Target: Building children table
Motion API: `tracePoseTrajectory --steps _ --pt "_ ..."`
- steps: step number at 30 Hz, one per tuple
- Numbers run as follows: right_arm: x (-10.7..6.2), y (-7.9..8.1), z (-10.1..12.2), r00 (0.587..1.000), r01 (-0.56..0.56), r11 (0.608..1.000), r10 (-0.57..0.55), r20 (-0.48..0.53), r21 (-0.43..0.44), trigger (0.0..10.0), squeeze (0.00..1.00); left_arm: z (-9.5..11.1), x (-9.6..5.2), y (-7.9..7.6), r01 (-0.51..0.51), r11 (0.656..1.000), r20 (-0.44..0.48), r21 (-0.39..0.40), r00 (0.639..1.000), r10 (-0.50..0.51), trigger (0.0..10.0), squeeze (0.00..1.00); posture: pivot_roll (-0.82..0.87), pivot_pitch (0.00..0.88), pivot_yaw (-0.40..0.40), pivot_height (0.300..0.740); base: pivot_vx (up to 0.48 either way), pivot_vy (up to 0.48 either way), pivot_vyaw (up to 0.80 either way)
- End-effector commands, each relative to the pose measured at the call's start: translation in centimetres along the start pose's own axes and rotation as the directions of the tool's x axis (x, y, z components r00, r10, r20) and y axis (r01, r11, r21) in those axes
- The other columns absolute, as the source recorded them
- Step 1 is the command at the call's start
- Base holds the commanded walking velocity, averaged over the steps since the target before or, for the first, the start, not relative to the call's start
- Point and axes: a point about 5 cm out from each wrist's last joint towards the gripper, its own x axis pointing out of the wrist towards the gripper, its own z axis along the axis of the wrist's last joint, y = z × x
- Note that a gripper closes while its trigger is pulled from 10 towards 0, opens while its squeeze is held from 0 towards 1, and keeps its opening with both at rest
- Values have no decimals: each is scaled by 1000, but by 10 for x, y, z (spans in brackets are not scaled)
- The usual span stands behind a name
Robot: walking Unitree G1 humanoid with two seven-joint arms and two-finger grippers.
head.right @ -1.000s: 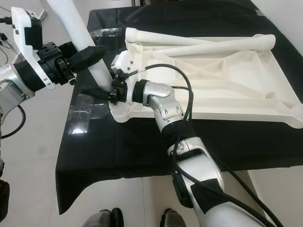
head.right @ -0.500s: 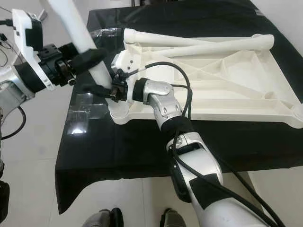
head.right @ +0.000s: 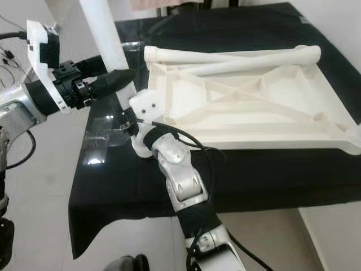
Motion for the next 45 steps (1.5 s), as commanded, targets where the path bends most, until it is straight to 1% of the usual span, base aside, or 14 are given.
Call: tracePoseTrajectory --steps 1,6,7,18,19,20,21,30,31,32,41,42,44,45 --pt "-2 27 -39 985 -11 992 33 -171 127 0 0 -4 1 0 -2 1000 -17 -3 1000 2 10000 0 16 210 84 740 0 0 0" --pt "5 28 -36 987 -18 992 37 -157 125 0 0 -3 2 1 -2 1000 -17 3 1000 2 9765 0 17 205 86 740 0 0 0" --pt "6 27 -36 987 -18 992 37 -154 122 0 0 -4 1 0 3 1000 -17 2 1000 -3 0 0 17 201 85 740 0 0 0" --pt "-2 28 -25 983 50 994 -31 -183 99 0 0 -4 -2 -2 22 1000 -15 -1 1000 -22 0 0 14 198 89 740 0 0 0" --pt "1 24 -19 989 7 996 7 -148 93 10000 0 -4 -2 -2 30 1000 -14 0 999 -30 0 0 14 195 93 740 0 0 0" --pt "1 24 -19 989 7 996 7 -148 93 10000 0 -4 -2 -2 30 1000 -14 0 999 -30 0 0 14 195 93 740 0 0 0" --pt "4 19 -15 992 -37 995 49 -116 97 10000 1000 -4 -1 -3 34 999 -13 0 999 -34 0 0 13 192 93 740 0 0 0" --pt "15 -13 14 907 -421 907 420 39 24 10000 1000 -5 0 -4 46 999 -8 -1 999 -46 0 0 7 181 96 740 0 0 0" --pt "16 -23 17 862 -506 863 506 27 -12 10000 757 -6 1 -5 52 999 -6 -2 999 -52 0 0 8 179 96 740 0 0 0" --pt "18 -31 20 821 -570 821 571 12 -21 10000 0 -6 1 -7 60 998 -5 -3 998 -60 0 0 8 180 98 740 0 0 0" --pt "23 -36 25 748 -664 747 664 -16 -20 10000 0 -7 3 -12 93 996 -8 -5 996 -93 0 0 12 182 105 740 0 0 0" --pt "26 -35 26 725 -689 725 689 -22 -17 2863 0 -8 4 -15 107 994 -9 -8 994 -107 0 0 14 183 106 740 0 0 0" --pt "28 -34 26 682 -732 682 732 -20 4 0 0 -9 5 -18 124 992 -10 -12 992 -124 0 0 13 184 108 740 0 0 0" --pt "28 -34 26 682 -732 682 732 -20 4 0 0 -9 5 -18 124 992 -10 -12 992 -124 0 0 13 184 108 740 0 0 0"
